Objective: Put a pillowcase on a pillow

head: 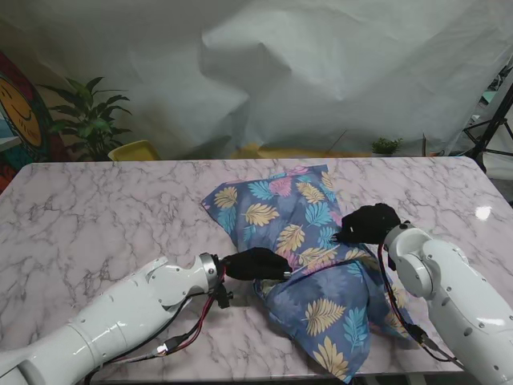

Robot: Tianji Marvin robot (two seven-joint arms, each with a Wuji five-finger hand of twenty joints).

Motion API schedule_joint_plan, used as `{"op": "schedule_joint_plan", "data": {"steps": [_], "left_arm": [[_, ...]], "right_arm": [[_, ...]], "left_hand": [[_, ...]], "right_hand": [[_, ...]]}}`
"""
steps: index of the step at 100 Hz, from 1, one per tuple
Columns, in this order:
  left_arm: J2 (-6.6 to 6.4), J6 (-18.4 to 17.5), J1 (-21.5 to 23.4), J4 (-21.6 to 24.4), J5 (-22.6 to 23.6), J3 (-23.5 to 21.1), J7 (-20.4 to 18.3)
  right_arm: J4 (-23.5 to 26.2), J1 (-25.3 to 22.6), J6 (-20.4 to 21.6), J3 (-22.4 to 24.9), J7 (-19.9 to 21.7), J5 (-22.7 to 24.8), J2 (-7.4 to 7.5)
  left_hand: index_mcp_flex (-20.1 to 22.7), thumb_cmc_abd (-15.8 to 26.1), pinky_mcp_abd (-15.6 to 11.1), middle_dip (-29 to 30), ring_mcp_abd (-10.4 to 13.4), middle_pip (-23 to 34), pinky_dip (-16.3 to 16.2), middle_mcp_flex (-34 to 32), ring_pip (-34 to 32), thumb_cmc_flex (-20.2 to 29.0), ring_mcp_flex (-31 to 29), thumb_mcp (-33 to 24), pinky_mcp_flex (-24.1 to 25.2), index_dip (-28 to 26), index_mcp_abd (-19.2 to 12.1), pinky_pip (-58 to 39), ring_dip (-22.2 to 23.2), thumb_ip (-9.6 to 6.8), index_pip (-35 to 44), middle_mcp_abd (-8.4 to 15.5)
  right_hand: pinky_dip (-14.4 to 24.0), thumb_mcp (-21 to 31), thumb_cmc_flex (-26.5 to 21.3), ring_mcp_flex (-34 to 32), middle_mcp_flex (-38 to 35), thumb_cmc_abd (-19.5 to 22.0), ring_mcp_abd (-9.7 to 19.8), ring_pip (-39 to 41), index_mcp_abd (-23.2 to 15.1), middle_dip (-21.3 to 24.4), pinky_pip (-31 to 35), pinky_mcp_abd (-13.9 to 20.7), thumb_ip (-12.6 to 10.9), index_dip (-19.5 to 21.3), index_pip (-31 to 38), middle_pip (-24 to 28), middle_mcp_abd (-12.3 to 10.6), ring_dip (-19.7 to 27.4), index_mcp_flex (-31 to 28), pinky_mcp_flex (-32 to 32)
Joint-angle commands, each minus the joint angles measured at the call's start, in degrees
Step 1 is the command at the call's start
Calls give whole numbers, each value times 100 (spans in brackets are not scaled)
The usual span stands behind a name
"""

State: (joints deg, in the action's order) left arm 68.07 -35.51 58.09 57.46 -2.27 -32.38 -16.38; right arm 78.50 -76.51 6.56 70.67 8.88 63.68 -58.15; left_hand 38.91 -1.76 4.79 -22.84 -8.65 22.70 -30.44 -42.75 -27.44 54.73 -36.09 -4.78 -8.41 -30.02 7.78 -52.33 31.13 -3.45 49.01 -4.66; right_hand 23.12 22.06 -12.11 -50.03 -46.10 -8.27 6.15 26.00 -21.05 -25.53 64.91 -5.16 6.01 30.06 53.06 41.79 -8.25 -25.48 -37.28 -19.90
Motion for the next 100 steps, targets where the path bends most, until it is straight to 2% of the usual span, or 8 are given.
{"op": "schedule_joint_plan", "data": {"steps": [1, 15, 27, 39, 50, 60, 83, 100], "left_arm": [[36, 99, -98, -180, -83, 55, -216], [84, 297, -276, -316, -82, 276, -411], [232, 289, -382, -596, -195, 426, -460], [410, 299, -434, -860, -389, 495, -499], [614, 292, -485, -1148, -629, 542, -580], [780, 331, -516, -1342, -761, 592, -641], [1057, 323, -366, -1485, -972, 508, -357], [964, 33, -125, -1126, -1042, 339, 63]], "right_arm": [[338, -249, -103, 74, -19, 1, -15], [1408, -1025, -587, 632, -71, 376, -88], [2183, -1671, -1472, 896, -592, 747, -209], [3068, -2351, -1980, 1071, -401, 817, -277], [3451, -2739, -1947, 1100, -74, 902, -276], [3497, -2812, -1856, 1008, 172, 1008, -250], [2811, -2275, -1665, 542, 789, 528, -146], [1968, -1656, -1491, 145, 994, 450, -64]], "left_hand": [[-507, -146, 344, 207, -172, -331, 129, 484, 424, 351, 352, -97, 179, 293, -244, 477, -186, 214, -593, -60], [-1233, 10, 281, 327, -202, -706, 134, 1108, 837, 748, 791, -187, 395, 502, -396, 1082, -353, 250, -2475, -44], [-1720, 527, 203, 423, -216, -885, 139, 1519, 963, 1131, 904, 54, 398, 954, -356, 1288, -404, 244, -3462, -27], [-2737, 642, 248, 474, -327, -951, 65, 1963, 895, 1425, 846, 196, 208, 1489, -435, 1114, -361, 284, -4417, -44], [-3118, 740, 249, 491, -373, -912, 100, 2316, 759, 1539, 795, 322, 28, 2027, -191, 811, -318, 277, -5095, -78], [-3126, 843, 257, 542, -438, -944, 388, 2829, 726, 1526, 910, 377, -72, 3078, 337, 701, -361, 238, -5220, -99], [-3117, 985, 291, 777, -614, -1570, 670, 3479, 650, 1317, 1564, 450, -74, 3111, 882, 759, -436, 171, -5216, -497], [-3098, 963, 196, 452, -604, -1744, 746, 3501, 530, 1115, 1731, 475, -80, 2701, 817, 740, -537, 181, -5082, -616]], "right_hand": [[-87, 135, 395, 537, 537, 184, -198, -336, 307, 117, -188, -170, -156, -384, -513, -294, 198, 181, 512, 381], [-281, 255, 825, 1756, 1859, 387, -522, -727, 856, 382, -610, -214, -133, -837, -1413, -616, 601, 572, 1692, 1116], [-455, 248, 768, 2330, 2535, 394, -668, -667, 1252, 515, -668, -168, -117, -1013, -1760, -537, 921, 809, 2154, 1360], [-396, 362, 356, 1706, 1864, 20, -616, -192, 1197, 470, -393, -219, -128, -919, -1524, -250, 931, 696, 1468, 933], [-262, 327, 38, 617, 717, -98, -437, 37, 907, 209, -85, -208, -139, -495, -1012, -199, 508, 462, 608, 240], [-204, 199, -174, -41, 89, -9, -319, -72, 784, 59, -25, -139, -165, -338, -776, -274, 297, 310, 198, -128], [-196, -81, -620, -157, 36, 44, -348, -519, 839, 47, -138, -152, -240, -437, -873, -533, 315, 246, 186, -145], [-263, -12, -878, 133, 299, -375, -276, -787, 934, 170, -282, -71, -252, -524, -1011, -685, 293, 382, 435, 54]]}}
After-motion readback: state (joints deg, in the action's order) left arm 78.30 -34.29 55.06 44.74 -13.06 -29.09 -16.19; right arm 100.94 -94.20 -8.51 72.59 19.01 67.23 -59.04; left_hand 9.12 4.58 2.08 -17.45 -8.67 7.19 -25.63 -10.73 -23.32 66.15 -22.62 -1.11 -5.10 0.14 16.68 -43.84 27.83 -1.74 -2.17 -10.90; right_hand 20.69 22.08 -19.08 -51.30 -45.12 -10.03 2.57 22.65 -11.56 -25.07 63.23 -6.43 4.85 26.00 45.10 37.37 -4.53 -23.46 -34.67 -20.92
